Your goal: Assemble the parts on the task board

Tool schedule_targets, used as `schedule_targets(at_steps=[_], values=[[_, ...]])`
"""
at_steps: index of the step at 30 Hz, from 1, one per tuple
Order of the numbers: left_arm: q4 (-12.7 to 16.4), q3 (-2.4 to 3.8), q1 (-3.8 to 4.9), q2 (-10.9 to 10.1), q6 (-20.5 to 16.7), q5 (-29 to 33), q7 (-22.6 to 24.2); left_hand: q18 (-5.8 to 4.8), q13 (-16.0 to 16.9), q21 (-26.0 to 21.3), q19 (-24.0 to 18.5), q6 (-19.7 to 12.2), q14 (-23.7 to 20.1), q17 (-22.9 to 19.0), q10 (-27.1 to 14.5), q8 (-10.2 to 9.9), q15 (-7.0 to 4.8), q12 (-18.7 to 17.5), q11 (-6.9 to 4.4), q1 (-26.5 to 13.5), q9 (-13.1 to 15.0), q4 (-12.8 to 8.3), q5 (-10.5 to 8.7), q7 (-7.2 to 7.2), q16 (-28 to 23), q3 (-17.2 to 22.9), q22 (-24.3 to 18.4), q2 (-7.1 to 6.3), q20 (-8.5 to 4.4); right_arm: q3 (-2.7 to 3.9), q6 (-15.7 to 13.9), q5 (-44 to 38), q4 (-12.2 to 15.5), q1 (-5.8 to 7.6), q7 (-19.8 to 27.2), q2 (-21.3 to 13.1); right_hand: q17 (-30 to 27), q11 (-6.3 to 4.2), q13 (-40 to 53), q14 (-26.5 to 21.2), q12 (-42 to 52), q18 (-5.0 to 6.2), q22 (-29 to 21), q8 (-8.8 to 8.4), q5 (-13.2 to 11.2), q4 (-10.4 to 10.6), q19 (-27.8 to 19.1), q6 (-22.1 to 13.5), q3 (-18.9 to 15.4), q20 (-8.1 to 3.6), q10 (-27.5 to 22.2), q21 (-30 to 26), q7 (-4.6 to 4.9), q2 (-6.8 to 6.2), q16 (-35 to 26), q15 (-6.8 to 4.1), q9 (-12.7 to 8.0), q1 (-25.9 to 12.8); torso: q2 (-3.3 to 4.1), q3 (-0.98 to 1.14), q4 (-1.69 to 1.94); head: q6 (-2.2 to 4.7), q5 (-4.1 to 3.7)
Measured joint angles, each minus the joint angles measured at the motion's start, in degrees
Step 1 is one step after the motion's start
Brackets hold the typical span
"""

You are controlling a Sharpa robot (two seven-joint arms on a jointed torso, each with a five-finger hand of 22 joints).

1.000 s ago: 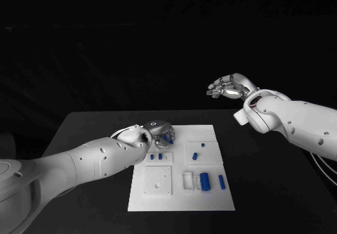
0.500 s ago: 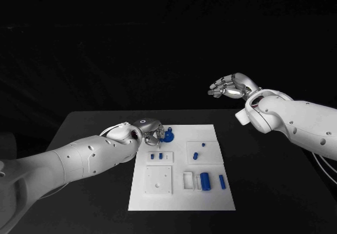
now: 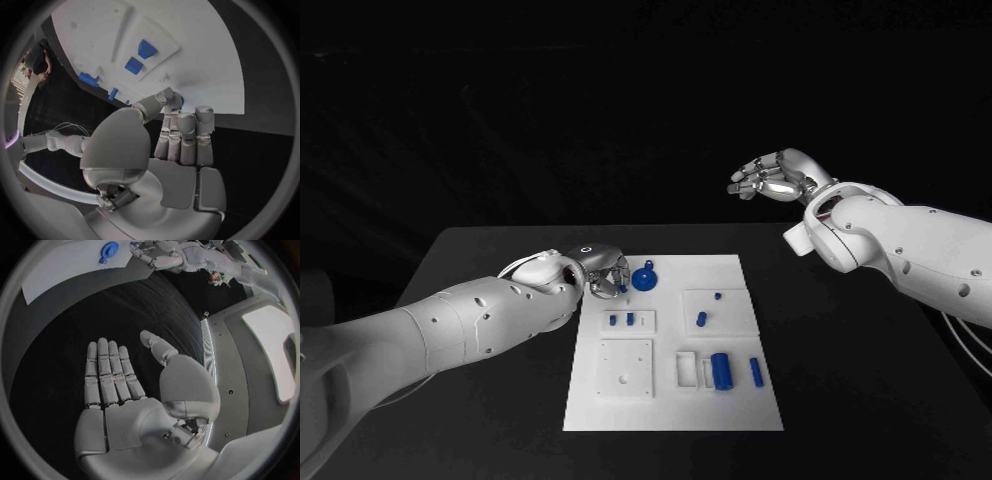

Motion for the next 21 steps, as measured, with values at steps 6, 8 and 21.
schedule_targets(at_steps=[6,8,21], values=[[-0.15,-0.06,-0.02,0.03,0.59,0.02,-0.08,0.0,0.01,0.0,0.0,0.04,0.0,0.0,0.0,-0.01,0.0,0.0,-0.01,-0.11,-0.07,0.0,0.0,0.04,0.0,0.0,0.0,0.11,0.01,0.0,0.02,-0.01,-0.02,0.0,0.0,0.0,0.0,0.0,0.0,0.0,0.0,0.0,0.0,0.0,0.0,0.0,0.0,0.0,0.0,0.0,0.0,0.0,0.0,0.0,0.0,0.0,-0.01,0.0,0.01,0.01,-0.03,-0.1,0.13],[-0.11,-0.1,-0.04,0.02,0.77,0.03,-0.1,0.0,0.01,0.0,0.0,0.04,0.0,-0.05,0.0,-0.01,0.0,0.0,-0.01,-0.2,-0.07,0.0,0.0,0.04,0.0,0.0,0.0,0.19,0.01,0.0,0.02,-0.01,-0.02,0.0,0.0,0.0,0.0,0.0,-0.05,0.0,0.0,0.0,0.0,0.0,0.0,0.0,0.0,0.0,0.0,0.0,0.0,0.0,0.0,0.0,0.0,0.0,-0.05,0.0,0.01,0.01,-0.04,-0.1,0.13],[0.5,-0.24,-0.05,-0.17,1.79,0.04,-0.29,0.0,0.05,0.0,0.06,0.03,0.0,-0.05,0.21,-0.16,0.01,-0.01,0.2,-0.22,-0.06,-0.07,0.0,0.04,0.0,-0.07,-0.01,0.21,0.08,0.0,0.03,-0.01,-0.02,0.0,0.02,0.0,0.0,0.0,-0.1,0.0,0.0,0.0,0.0,0.0,0.0,0.0,0.0,0.0,0.0,0.0,0.0,0.0,0.0,0.0,0.0,0.0,-0.05,0.0,0.01,0.08,-0.07,-0.26,0.29]])
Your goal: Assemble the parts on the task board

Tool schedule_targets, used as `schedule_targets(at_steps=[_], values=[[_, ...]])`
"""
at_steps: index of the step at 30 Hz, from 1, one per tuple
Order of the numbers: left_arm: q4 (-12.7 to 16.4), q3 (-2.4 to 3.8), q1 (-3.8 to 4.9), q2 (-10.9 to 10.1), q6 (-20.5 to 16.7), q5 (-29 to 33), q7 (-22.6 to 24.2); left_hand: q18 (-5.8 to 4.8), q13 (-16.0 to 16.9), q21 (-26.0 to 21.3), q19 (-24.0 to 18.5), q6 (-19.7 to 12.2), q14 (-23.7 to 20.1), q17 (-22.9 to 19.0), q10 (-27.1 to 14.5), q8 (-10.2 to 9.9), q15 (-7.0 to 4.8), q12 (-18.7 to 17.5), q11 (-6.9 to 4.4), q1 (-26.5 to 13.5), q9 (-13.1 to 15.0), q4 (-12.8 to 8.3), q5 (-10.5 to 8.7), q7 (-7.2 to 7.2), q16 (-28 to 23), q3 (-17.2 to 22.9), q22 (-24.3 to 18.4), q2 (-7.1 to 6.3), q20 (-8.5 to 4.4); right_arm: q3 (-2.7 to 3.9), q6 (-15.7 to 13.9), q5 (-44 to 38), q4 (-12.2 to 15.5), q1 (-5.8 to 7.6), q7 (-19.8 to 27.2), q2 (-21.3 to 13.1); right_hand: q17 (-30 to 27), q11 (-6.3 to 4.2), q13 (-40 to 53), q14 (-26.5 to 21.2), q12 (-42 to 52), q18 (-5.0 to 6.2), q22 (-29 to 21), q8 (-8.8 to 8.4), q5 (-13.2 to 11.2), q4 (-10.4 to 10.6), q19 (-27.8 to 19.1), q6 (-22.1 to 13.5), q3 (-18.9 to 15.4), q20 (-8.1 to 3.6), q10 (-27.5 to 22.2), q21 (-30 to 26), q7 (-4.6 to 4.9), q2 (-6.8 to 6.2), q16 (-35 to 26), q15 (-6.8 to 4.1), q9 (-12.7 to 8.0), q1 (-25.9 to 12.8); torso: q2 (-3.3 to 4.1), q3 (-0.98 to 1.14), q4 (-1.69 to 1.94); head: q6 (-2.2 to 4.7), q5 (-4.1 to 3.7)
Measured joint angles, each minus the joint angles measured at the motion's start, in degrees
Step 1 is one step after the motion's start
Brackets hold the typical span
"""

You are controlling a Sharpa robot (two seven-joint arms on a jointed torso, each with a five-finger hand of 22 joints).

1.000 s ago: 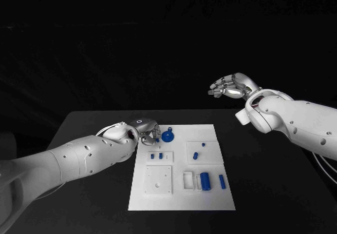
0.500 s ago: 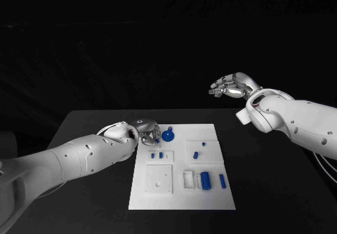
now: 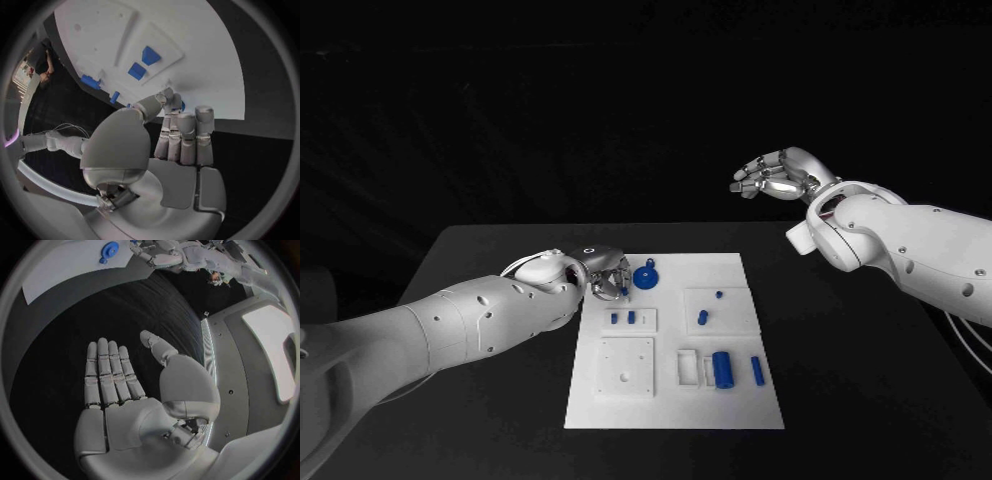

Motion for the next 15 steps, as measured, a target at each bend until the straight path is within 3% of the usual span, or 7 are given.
schedule_targets(at_steps=[15], values=[[0.19,-0.34,-0.04,0.25,1.08,-0.12,-0.38,-0.01,0.06,0.0,-0.13,-0.08,0.0,0.0,-0.01,0.16,0.0,0.0,0.0,0.03,-0.02,-0.15,0.0,-0.06,0.0,0.15,0.0,-0.03,-0.11,0.0,0.02,0.0,0.0,0.0,0.01,0.06,0.0,0.21,-0.04,0.0,0.0,0.0,0.0,0.0,0.0,0.0,0.0,0.0,0.0,0.0,0.21,0.0,0.0,0.0,0.0,0.0,0.01,0.0,0.0,-0.02,0.0,-0.23,0.01]])
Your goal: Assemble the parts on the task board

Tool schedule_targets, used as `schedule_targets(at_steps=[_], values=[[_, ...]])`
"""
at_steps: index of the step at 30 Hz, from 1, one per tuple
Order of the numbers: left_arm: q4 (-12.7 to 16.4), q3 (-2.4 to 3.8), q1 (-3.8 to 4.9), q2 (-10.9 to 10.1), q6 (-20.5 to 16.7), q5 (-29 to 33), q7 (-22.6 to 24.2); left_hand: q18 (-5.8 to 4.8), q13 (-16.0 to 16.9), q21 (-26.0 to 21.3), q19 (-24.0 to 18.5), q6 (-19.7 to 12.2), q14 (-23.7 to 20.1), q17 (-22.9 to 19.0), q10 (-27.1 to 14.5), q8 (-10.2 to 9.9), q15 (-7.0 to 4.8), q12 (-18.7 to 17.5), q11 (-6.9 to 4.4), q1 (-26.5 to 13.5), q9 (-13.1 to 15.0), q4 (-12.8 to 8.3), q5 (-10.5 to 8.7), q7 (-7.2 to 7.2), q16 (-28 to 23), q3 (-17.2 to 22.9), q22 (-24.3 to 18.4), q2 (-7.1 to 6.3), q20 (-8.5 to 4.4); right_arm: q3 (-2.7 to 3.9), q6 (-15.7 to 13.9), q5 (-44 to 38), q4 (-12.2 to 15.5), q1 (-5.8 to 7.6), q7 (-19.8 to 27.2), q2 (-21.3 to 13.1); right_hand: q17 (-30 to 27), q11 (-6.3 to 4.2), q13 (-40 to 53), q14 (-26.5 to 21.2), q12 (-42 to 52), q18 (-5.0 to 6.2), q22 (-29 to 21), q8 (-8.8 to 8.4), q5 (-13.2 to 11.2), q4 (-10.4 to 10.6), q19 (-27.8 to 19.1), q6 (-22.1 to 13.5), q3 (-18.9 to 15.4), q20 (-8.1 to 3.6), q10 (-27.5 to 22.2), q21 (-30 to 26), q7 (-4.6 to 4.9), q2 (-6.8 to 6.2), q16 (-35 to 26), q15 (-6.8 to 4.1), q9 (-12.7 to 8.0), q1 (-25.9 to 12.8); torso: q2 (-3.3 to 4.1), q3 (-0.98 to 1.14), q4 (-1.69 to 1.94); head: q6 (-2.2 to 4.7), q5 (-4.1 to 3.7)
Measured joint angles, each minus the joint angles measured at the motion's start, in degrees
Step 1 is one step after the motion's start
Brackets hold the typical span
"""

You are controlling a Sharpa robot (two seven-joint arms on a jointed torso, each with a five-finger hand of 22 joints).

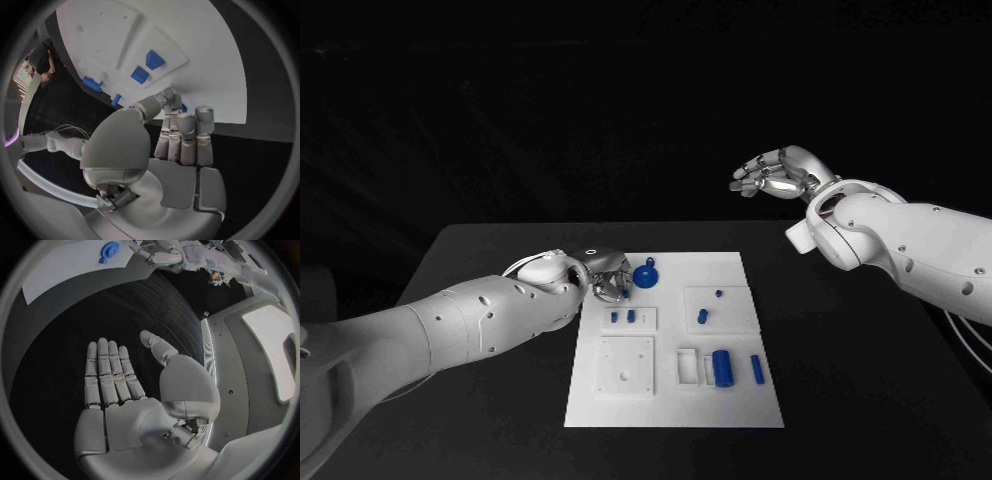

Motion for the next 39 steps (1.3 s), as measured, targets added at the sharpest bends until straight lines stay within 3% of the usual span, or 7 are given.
schedule_targets(at_steps=[39], values=[[0.26,-0.66,0.11,0.46,1.42,-1.28,-1.53,0.01,0.09,0.0,0.17,0.23,0.0,-0.04,-0.03,0.0,0.0,0.0,-0.03,-0.17,-0.08,-0.14,0.0,-0.08,0.0,0.13,0.03,0.16,-0.08,0.0,0.1,0.0,-0.13,-0.03,0.02,0.08,0.0,0.0,-0.16,0.0,0.0,0.0,0.04,0.0,0.0,0.0,0.0,0.19,0.0,0.0,0.0,0.0,-0.18,0.23,-0.21,0.0,-0.09,0.23,-0.01,0.03,-0.02,-0.21,0.09]])
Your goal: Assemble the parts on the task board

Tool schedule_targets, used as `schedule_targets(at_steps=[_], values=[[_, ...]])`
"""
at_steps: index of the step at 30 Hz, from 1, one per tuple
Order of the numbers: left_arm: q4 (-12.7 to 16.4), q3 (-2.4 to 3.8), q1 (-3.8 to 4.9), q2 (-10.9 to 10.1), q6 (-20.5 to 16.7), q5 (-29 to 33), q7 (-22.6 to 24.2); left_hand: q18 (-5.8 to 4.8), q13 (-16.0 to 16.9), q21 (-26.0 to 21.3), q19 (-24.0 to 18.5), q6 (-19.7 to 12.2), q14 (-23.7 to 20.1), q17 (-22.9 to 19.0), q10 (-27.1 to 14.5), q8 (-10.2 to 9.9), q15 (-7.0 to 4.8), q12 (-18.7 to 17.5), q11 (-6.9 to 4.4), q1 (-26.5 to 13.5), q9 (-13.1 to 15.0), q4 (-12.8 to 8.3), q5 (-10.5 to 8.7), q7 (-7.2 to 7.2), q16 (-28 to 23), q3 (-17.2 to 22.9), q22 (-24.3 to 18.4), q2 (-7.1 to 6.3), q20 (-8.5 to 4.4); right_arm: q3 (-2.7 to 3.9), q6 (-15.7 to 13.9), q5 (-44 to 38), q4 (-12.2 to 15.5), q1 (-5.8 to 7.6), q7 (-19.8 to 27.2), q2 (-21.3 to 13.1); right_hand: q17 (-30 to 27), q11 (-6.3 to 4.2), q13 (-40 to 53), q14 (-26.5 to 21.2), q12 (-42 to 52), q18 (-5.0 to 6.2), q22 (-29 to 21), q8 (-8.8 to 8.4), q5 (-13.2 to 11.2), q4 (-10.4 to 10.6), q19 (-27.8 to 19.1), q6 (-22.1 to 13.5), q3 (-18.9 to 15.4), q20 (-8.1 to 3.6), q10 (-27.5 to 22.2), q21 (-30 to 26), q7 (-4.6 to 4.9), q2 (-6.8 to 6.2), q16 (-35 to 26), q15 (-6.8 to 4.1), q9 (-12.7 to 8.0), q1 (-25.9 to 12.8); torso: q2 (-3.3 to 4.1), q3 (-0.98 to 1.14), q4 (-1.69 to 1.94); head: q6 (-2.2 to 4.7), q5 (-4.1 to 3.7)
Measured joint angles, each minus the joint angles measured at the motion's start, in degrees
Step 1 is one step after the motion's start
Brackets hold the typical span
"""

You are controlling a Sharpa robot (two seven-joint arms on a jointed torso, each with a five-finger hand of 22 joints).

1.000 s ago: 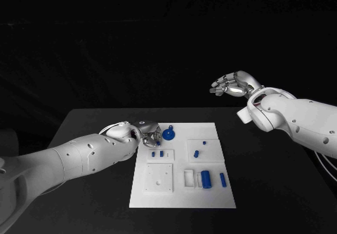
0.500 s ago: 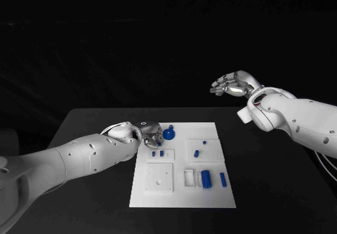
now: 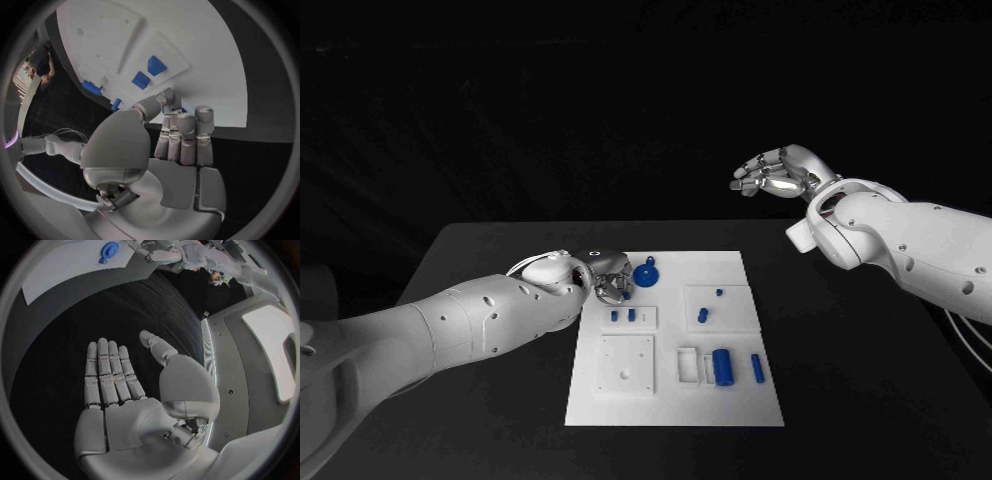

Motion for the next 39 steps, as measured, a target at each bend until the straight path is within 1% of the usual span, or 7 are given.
schedule_targets(at_steps=[7,10,14,16,23,32,39], values=[[0.1,-0.83,0.19,0.05,-0.53,-1.58,-0.01,0.0,-0.02,0.0,0.0,-0.08,0.0,-0.07,-0.01,-0.11,0.0,0.0,-0.01,-0.05,-0.19,-0.2,0.01,-0.07,0.0,0.2,0.0,0.05,0.01,0.0,0.02,0.0,-0.06,-0.03,0.0,-0.01,0.0,0.0,-0.05,0.0,-0.23,0.0,0.05,0.0,0.0,0.0,0.0,0.0,0.0,0.0,0.0,0.0,0.0,0.0,0.0,0.0,0.0,0.0,0.0,0.03,0.01,0.02,-0.01],[0.04,-0.99,0.07,0.05,-0.98,-2.05,0.06,0.0,-0.01,0.0,0.0,-0.09,0.0,-0.07,-0.08,-0.11,0.0,-0.05,-0.08,-0.05,-0.21,-0.2,0.01,-0.08,0.0,0.2,-0.01,0.05,0.01,0.0,0.03,0.0,-0.09,-0.06,0.01,-0.01,0.0,0.0,-0.05,0.0,-0.22,0.0,0.05,0.0,0.0,0.0,0.0,0.0,0.0,0.0,0.0,0.0,0.0,0.0,0.0,0.0,0.0,0.0,0.0,0.02,-0.01,0.02,-0.01],[0.06,-1.08,-0.03,-0.05,-1.62,-2.24,0.21,0.0,0.05,0.0,0.0,-0.74,0.0,-0.07,-0.51,-0.42,0.0,-0.66,0.36,0.13,-0.76,-0.77,0.01,0.56,0.0,0.27,-0.01,-0.12,0.02,0.0,0.03,0.0,-0.12,-0.06,0.01,-0.01,0.0,0.0,-0.07,0.0,-0.22,0.0,0.04,0.0,0.0,0.0,0.0,0.0,0.0,0.0,0.0,0.0,0.0,0.0,0.0,0.0,0.0,0.0,0.0,-0.01,-0.02,-0.03,-0.07],[0.09,-1.12,-0.08,-0.1,-1.94,-2.23,0.33,0.0,-0.01,0.0,0.0,-2.11,0.19,-0.06,-0.73,-1.26,0.19,-1.13,0.58,0.37,-1.18,-1.22,0.02,1.04,0.0,0.29,-0.01,-1.03,0.02,0.0,0.03,0.0,-0.12,-0.06,0.01,-0.01,0.0,0.0,-0.1,0.0,-0.22,0.0,0.04,0.0,0.0,0.0,0.0,0.0,0.0,0.0,0.0,0.0,0.0,0.0,0.0,0.0,0.01,0.0,0.0,-0.01,-0.01,-0.07,-0.11],[0.09,-1.26,-0.33,-0.22,-2.95,-2.06,0.85,-0.05,-0.16,0.0,0.01,-5.32,0.19,-0.13,-1.64,-2.67,0.61,-1.78,1.07,1.0,-2.05,-1.45,0.02,2.24,0.0,0.52,-0.01,-2.06,0.02,0.0,0.04,0.0,-0.14,-0.07,0.01,0.0,0.0,0.0,-0.1,0.0,-0.22,-0.01,0.04,0.0,0.0,0.0,0.0,0.0,0.0,0.0,0.0,0.0,0.0,0.0,0.0,0.0,-0.04,0.0,0.0,-0.02,0.02,-0.06,-0.18],[-0.33,-1.24,-0.33,-0.41,-3.66,-1.94,0.9,-0.14,-0.22,0.0,0.21,-7.39,-0.01,-0.12,-1.97,-3.4,0.81,-2.45,1.39,1.54,-2.43,-1.45,0.02,2.05,0.0,0.52,-0.02,-2.73,0.0,0.0,0.08,0.0,-0.17,-0.08,0.01,-0.02,0.0,0.0,-0.23,0.0,-0.22,0.0,0.04,0.0,0.0,0.0,0.0,0.0,0.0,0.0,0.0,0.0,0.0,0.0,0.0,0.0,-0.04,0.0,0.01,-0.03,0.02,0.0,-0.19],[-0.4,-1.23,-0.38,-0.65,-4.09,-1.89,0.79,-0.15,-0.22,0.0,0.21,-7.39,-0.01,-0.18,-2.03,-3.4,0.81,-2.45,1.46,1.78,-2.49,-1.6,0.02,2.06,0.0,0.67,-0.02,-2.96,0.0,0.0,0.19,-0.09,-0.11,-0.1,-0.04,-0.18,0.0,0.0,-0.32,0.0,-0.22,0.0,0.04,0.0,0.0,0.0,0.0,0.0,0.0,0.0,0.0,-0.24,0.0,0.0,-0.23,0.0,-0.09,0.0,0.01,-0.03,-0.01,0.08,-0.19]])
